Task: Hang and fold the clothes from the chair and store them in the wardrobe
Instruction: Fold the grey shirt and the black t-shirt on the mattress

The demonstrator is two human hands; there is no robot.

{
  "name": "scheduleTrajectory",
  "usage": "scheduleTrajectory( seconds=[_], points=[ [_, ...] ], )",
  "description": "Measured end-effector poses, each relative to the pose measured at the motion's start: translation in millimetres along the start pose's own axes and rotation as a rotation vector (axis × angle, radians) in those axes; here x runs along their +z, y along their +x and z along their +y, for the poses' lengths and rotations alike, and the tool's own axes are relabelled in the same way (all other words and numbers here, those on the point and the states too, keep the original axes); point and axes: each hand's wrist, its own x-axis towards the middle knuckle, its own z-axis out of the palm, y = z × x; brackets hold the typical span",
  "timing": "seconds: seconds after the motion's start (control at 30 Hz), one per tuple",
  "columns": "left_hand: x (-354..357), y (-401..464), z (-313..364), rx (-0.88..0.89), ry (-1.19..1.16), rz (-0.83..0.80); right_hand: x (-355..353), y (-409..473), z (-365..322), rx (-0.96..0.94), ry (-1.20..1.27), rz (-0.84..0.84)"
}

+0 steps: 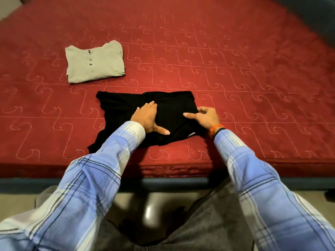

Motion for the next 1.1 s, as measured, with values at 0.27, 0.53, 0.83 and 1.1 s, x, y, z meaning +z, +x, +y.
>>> scheduleTrajectory(
  seconds=[0.27,0.53,0.83,1.1],
  points=[
    [-26.4,-18.7,-5.9,-0.135,-0.931,0.388,29.9,-26.9,-63.3,-0.364,0.161,-0.182],
    [-54.0,-39.7,-76.1,-0.384,-1.322,0.256,108.9,-66.3,-107.5,-0.444,0.158,-0.476],
    [-36.0,-52.3,-144.7,-0.542,-1.344,0.498,154.6,-65.5,-74.8,-0.742,-0.703,-0.263],
    [-37.5,-63.2,-151.8,-0.292,-0.392,0.851,185.8,-64.8,-58.8,-0.691,-0.896,-0.204]
  ],
)
